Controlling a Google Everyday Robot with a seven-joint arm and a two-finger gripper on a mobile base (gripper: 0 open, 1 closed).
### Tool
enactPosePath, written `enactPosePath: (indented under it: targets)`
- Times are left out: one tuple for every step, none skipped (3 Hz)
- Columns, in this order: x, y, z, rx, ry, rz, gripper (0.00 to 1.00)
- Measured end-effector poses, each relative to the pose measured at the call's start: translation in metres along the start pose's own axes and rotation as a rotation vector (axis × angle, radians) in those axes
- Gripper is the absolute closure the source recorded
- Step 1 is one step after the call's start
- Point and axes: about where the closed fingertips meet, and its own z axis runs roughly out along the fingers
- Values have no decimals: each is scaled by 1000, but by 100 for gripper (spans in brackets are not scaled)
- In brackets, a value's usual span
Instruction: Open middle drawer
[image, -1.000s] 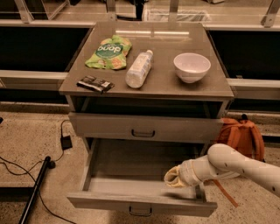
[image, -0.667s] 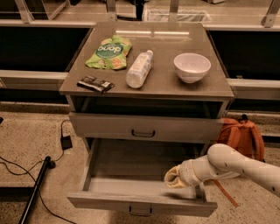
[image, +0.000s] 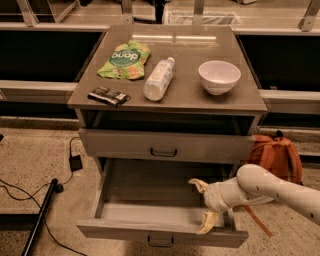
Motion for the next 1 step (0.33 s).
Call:
enactPosePath:
  targets:
    - [0,0,0,0,0,0,0]
